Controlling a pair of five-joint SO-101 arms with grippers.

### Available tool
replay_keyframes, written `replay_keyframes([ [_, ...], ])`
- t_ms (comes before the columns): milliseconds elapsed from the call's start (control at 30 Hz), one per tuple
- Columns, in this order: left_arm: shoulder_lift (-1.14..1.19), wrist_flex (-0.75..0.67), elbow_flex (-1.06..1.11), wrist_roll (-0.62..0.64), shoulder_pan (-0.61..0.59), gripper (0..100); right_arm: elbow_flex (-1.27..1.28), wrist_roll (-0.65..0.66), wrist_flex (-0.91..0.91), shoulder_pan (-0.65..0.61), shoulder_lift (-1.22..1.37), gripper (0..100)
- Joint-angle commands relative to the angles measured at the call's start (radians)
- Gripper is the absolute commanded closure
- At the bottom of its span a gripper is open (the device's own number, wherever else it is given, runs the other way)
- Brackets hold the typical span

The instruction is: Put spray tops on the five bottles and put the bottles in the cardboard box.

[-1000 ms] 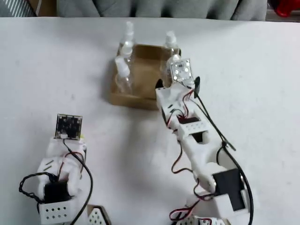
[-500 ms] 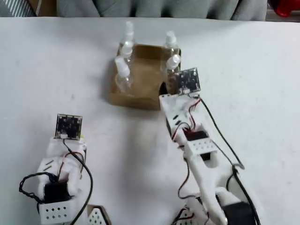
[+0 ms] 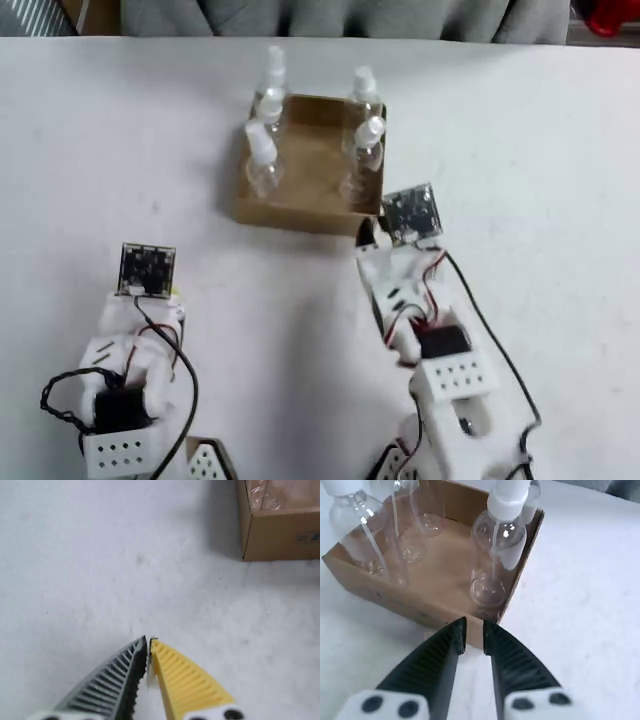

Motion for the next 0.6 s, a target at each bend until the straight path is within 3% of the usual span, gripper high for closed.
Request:
replay_keyframes([
  [0,-0.01,-0.017,-0.003,-0.006,-0.005,98,0.018,0.011,0.128,0.013,-0.183,98.2],
  [433,-0.01,-0.012,-0.003,-0.006,-0.005,98,0.048,0.018,0.739,0.013,-0.826,98.2],
  [567,-0.01,-0.012,-0.003,-0.006,-0.005,98,0.044,0.02,0.823,0.056,-0.816,98.2],
])
